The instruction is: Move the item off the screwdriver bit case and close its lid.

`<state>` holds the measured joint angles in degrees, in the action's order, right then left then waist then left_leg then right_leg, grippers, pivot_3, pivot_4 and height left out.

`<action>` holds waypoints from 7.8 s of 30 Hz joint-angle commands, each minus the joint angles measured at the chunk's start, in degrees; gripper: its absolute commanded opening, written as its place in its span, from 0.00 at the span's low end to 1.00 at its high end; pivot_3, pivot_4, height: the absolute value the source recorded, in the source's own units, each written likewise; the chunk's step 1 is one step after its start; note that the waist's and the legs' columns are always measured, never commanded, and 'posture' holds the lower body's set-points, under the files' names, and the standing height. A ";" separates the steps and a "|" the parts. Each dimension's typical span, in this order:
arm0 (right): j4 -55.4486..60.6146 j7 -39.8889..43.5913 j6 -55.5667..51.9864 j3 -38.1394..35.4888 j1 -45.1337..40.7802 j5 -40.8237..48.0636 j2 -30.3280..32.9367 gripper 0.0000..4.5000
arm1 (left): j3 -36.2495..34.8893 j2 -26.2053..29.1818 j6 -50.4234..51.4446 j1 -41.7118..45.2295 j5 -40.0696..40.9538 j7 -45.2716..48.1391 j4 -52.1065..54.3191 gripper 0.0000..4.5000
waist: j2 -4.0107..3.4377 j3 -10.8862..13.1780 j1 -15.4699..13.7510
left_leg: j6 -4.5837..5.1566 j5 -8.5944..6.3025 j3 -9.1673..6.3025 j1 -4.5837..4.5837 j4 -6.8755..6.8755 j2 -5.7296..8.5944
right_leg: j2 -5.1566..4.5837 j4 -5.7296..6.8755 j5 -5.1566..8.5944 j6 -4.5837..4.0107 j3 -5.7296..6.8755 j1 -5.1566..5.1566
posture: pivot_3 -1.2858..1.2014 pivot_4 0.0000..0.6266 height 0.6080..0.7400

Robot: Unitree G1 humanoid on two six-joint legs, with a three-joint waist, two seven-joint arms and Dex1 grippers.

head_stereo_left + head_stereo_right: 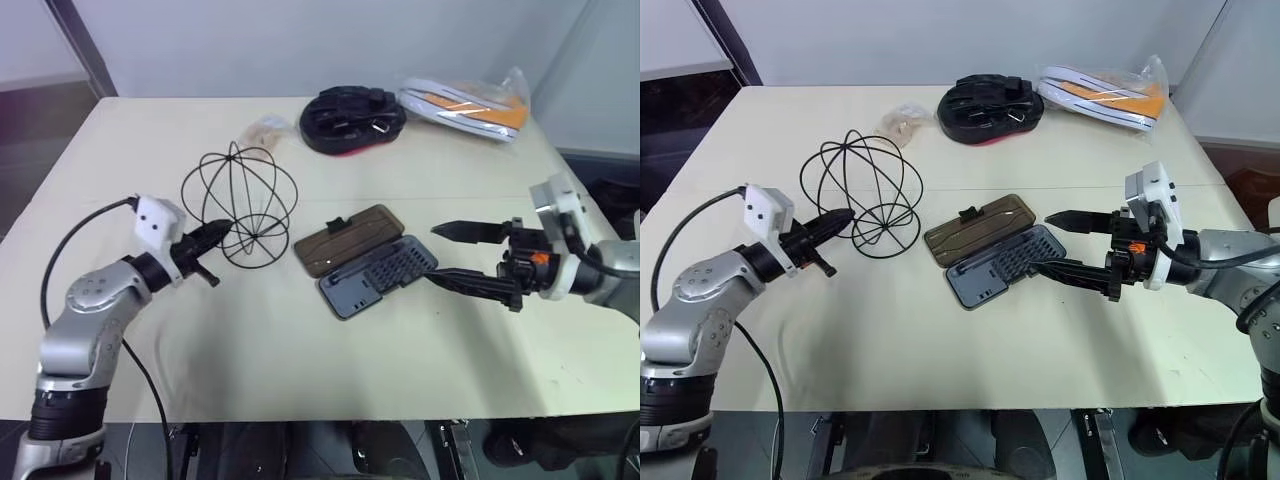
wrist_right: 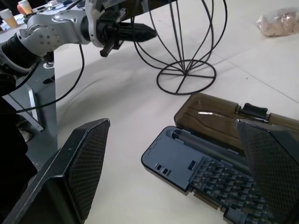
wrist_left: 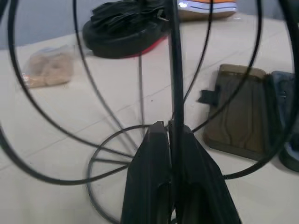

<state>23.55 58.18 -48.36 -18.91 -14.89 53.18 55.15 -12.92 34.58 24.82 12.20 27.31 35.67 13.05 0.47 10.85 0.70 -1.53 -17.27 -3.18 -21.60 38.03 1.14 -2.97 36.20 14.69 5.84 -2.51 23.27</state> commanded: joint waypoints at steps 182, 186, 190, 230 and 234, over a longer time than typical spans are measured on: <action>-19.71 6.24 17.35 25.55 -16.34 -31.23 -3.56 1.00 | 33.51 6.12 1.66 11.64 -14.93 38.77 -3.45 0.01 | 0.00 -0.01 0.11 | 0.04 0.01 -0.05 -0.59 1.16 -0.02 | 0.22 0.99 -0.07 0.11 -0.10 0.48 | 0.52 0.24 1.00; -24.58 6.17 18.69 28.18 -19.91 -34.56 -6.85 1.00 | 33.40 4.44 0.61 11.37 -15.59 36.16 -5.63 0.01 | -0.02 -0.03 0.04 | 0.04 0.01 -0.03 -0.56 1.16 0.00 | 0.18 1.00 -0.08 0.11 -0.11 0.47 | 0.52 0.24 1.00; -28.51 7.52 21.87 30.42 -20.70 -38.10 -8.16 1.00 | 33.35 4.13 0.57 10.59 -15.43 35.02 -5.87 0.01 | -0.02 -0.03 -0.10 | 0.04 0.01 -0.08 -0.56 1.16 0.04 | 0.15 0.98 -0.08 0.11 -0.08 0.42 | 0.52 0.24 1.00; -60.36 9.70 47.66 39.35 -33.28 -59.06 -21.73 0.01 | 33.01 6.49 4.60 6.15 -13.23 33.23 0.79 0.00 | -0.04 -0.09 1.74 | 0.02 0.02 -0.11 0.41 1.00 -0.02 | 0.22 0.98 -0.09 0.06 -0.11 -0.40 | 0.52 0.24 1.00; -60.05 9.54 50.56 39.59 -32.77 -59.87 -21.67 0.01 | 32.06 6.21 5.60 6.40 -11.96 33.09 0.68 0.00 | -0.04 -0.09 1.78 | 0.02 0.02 -0.11 0.41 1.00 -0.01 | 0.20 0.98 -0.09 0.06 -0.11 -0.40 | 0.52 0.24 1.00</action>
<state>-36.59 68.53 1.50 20.72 -48.27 -5.09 32.83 19.03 40.33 29.15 19.23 15.27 68.65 14.27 0.43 10.76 2.47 -1.51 -17.25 -3.29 -21.19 39.02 1.13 -2.77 37.18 14.60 5.91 -2.62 22.87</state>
